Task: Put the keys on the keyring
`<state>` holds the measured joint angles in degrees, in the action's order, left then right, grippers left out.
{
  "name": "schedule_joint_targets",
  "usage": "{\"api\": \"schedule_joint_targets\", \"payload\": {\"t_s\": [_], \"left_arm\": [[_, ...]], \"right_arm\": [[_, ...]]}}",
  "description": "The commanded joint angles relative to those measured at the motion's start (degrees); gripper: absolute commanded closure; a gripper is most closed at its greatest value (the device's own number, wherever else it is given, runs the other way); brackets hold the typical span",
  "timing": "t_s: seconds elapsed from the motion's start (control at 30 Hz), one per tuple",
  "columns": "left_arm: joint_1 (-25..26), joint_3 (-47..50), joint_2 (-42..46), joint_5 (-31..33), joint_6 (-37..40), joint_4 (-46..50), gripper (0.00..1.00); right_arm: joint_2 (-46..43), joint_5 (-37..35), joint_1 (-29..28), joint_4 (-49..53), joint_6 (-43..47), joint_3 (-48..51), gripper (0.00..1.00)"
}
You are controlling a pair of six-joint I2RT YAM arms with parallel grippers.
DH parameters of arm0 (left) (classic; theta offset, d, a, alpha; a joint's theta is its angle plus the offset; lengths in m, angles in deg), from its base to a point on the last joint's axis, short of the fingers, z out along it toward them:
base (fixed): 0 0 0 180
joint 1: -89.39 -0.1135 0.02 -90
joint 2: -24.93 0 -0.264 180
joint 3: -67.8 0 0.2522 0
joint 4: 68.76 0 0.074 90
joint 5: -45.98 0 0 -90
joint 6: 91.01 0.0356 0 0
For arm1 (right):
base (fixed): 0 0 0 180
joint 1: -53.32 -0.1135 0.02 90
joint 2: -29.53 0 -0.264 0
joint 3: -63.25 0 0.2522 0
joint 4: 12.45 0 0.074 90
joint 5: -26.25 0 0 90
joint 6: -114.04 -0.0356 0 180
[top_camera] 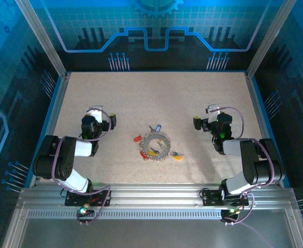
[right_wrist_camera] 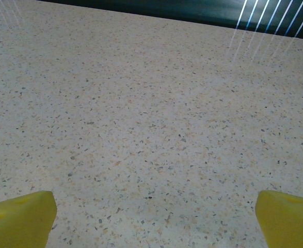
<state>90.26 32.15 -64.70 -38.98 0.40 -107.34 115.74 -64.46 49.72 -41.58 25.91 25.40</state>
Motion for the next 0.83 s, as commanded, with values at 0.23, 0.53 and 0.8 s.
{"api": "schedule_joint_targets", "payload": {"t_s": [0.23, 0.53, 0.8], "left_arm": [[0.2, 0.0, 0.7, -1.4, -0.2, -0.5, 0.01], [0.2, 0.0, 0.7, -1.4, -0.2, -0.5, 0.01], [0.2, 0.0, 0.7, -1.4, -0.2, -0.5, 0.01]], "right_arm": [[0.1, -0.2, 0.6, 0.3, -0.8, -1.0, 0.00], [0.1, 0.4, 0.9, 0.4, -1.0, -1.0, 0.00], [0.1, -0.1, 0.6, 0.2, -0.8, -0.9, 0.00]]}}
